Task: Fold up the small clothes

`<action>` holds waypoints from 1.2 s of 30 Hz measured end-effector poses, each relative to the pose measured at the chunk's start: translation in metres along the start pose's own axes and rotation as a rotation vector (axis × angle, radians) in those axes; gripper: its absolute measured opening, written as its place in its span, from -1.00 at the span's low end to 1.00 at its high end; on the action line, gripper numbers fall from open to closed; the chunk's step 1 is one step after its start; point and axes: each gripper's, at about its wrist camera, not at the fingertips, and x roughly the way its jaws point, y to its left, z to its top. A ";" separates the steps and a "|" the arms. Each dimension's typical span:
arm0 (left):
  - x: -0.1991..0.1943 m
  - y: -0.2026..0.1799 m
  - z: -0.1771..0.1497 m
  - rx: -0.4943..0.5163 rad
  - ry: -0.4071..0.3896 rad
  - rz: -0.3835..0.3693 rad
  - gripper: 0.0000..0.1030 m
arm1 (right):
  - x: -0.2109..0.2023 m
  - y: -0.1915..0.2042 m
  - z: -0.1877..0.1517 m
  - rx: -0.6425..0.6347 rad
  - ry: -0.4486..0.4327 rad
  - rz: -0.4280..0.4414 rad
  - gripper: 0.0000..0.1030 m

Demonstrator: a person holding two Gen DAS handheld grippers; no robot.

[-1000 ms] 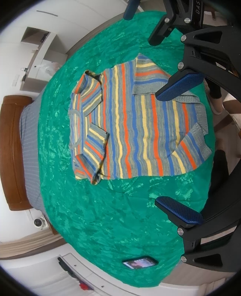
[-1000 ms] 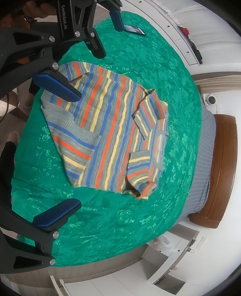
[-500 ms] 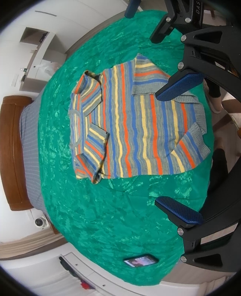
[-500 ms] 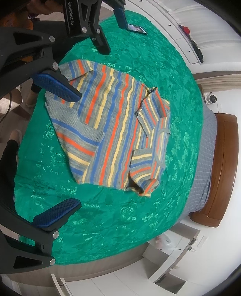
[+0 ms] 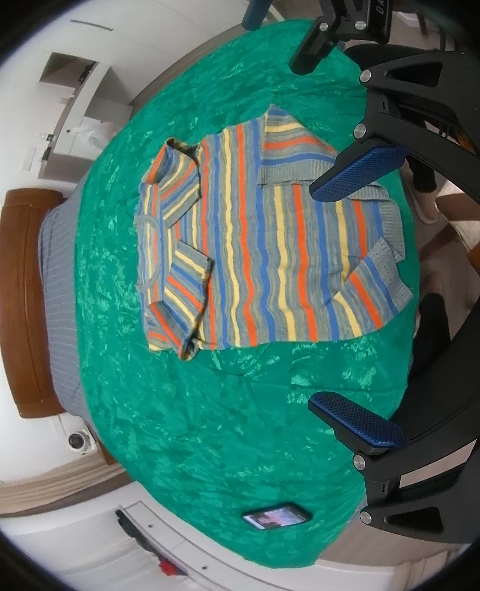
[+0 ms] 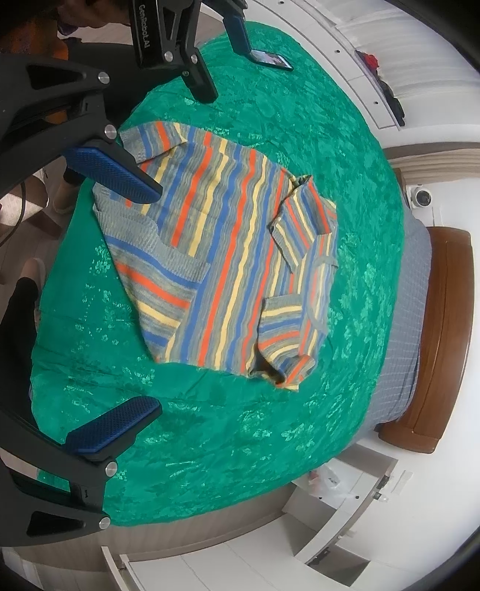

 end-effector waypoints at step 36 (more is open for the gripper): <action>0.144 0.064 -0.115 -0.100 0.305 -0.169 0.97 | 0.135 -0.015 -0.027 -0.435 0.223 0.492 -0.80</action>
